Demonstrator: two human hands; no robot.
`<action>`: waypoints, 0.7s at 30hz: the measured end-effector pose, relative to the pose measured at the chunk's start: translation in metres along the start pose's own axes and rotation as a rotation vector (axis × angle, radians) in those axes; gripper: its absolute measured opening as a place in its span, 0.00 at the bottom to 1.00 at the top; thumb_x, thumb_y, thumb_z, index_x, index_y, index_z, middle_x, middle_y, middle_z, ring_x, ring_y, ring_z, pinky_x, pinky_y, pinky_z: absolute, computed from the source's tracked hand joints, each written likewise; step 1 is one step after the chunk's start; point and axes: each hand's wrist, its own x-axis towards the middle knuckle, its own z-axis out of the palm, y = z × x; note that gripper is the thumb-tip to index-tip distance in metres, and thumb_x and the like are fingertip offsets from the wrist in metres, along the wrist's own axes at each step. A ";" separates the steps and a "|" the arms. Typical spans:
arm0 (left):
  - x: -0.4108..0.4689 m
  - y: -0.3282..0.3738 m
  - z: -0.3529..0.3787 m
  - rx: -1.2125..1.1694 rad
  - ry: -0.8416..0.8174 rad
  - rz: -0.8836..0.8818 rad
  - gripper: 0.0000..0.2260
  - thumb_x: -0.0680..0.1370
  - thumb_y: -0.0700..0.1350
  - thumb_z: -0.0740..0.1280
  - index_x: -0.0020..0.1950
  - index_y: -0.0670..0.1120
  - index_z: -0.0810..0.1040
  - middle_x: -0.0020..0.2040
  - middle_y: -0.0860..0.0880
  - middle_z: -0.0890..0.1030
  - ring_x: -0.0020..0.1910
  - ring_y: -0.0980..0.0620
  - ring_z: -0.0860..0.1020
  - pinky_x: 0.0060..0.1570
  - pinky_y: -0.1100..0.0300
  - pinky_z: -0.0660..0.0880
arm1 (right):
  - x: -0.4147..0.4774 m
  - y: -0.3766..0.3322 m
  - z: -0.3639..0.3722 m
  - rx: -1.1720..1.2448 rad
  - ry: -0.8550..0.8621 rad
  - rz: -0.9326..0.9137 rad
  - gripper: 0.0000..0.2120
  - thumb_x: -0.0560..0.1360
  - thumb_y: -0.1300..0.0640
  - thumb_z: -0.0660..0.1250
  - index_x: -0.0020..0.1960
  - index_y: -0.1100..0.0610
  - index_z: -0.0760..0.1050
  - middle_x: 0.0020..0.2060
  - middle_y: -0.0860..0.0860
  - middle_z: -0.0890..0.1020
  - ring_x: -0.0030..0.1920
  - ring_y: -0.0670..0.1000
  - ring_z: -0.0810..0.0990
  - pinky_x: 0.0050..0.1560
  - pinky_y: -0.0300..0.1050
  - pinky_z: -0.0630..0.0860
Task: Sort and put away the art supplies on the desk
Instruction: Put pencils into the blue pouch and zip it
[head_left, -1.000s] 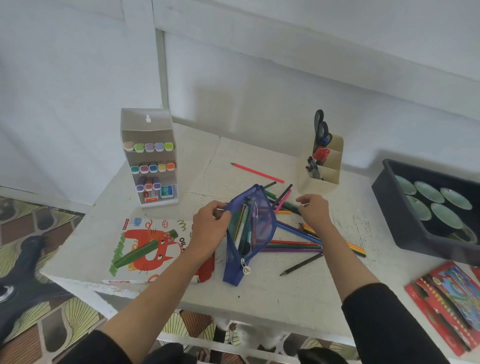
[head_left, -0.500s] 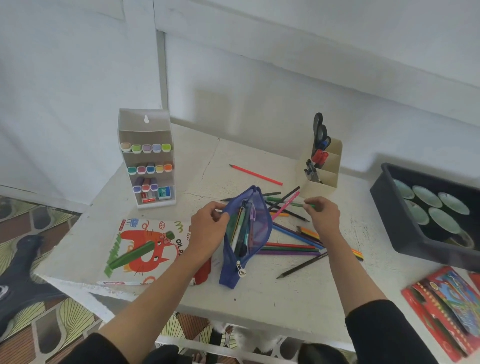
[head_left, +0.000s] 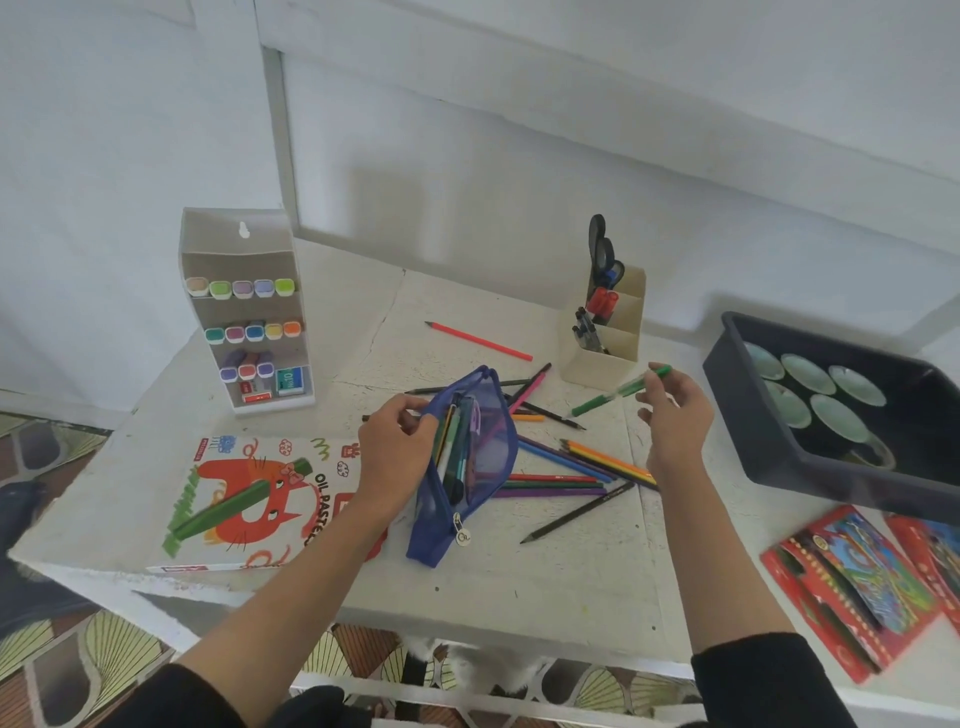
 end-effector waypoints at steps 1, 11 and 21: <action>-0.001 0.001 0.000 -0.004 0.006 -0.001 0.03 0.77 0.38 0.66 0.48 0.43 0.78 0.34 0.47 0.76 0.31 0.56 0.72 0.28 0.73 0.68 | -0.001 -0.006 0.002 0.040 -0.007 0.006 0.10 0.77 0.60 0.65 0.57 0.60 0.78 0.40 0.47 0.79 0.34 0.44 0.76 0.36 0.37 0.75; -0.005 0.002 0.003 0.034 0.074 -0.011 0.02 0.78 0.41 0.65 0.50 0.45 0.77 0.35 0.51 0.76 0.33 0.58 0.73 0.28 0.74 0.68 | -0.064 -0.043 0.030 0.455 -0.501 -0.040 0.06 0.79 0.64 0.59 0.53 0.61 0.73 0.40 0.55 0.82 0.33 0.49 0.79 0.36 0.41 0.77; -0.004 0.001 0.002 0.015 0.100 -0.011 0.02 0.77 0.41 0.67 0.48 0.47 0.78 0.35 0.49 0.78 0.33 0.57 0.74 0.35 0.66 0.72 | -0.099 -0.028 0.051 -0.294 -1.063 -0.597 0.13 0.74 0.71 0.63 0.52 0.59 0.81 0.51 0.53 0.80 0.52 0.47 0.78 0.53 0.36 0.75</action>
